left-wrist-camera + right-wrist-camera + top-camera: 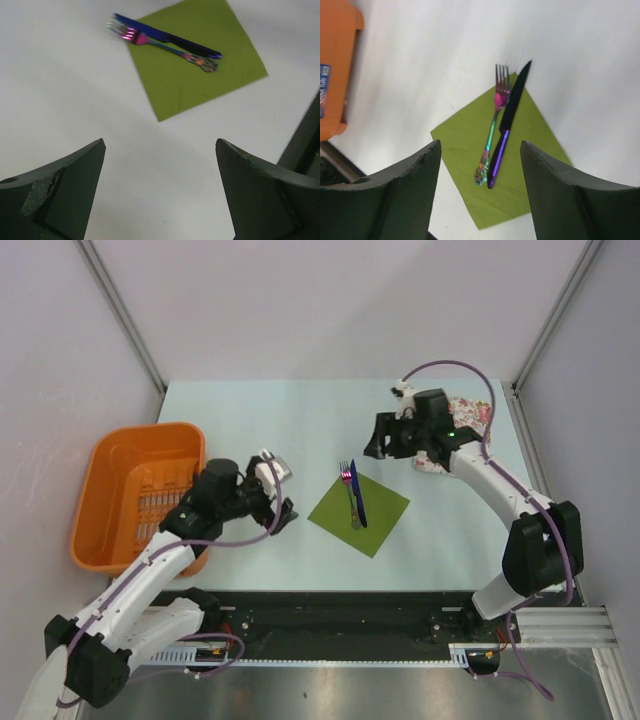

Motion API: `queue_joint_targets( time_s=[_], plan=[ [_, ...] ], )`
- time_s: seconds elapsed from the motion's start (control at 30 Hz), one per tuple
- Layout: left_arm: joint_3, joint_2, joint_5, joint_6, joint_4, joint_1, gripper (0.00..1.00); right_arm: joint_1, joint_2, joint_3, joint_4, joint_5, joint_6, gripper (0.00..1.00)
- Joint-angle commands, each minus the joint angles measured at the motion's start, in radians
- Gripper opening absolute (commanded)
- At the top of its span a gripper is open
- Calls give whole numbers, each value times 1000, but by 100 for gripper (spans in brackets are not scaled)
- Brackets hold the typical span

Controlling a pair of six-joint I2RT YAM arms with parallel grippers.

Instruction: Place the utensils on the paper napkin and roll it up

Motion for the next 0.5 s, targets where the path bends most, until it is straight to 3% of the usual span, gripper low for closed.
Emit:
queue_joint_targets(
  time_s=[0.0, 0.03, 0.17, 0.33, 0.47],
  plan=[
    [-84, 4, -30, 126, 25, -184, 96, -158, 2, -59, -91, -343, -108, 66],
    [-92, 21, -63, 106, 49, -292, 95, -181, 5, -78, -111, -384, -115, 66],
    [-58, 176, -266, 98, 129, -557, 86, -251, 9, -121, -193, -478, -177, 62],
    [27, 390, -327, 98, 227, -707, 78, -260, 13, -144, -234, -468, -220, 62],
    [133, 546, -370, 133, 275, -763, 74, -294, 41, -188, -240, -489, -229, 61]
  ],
)
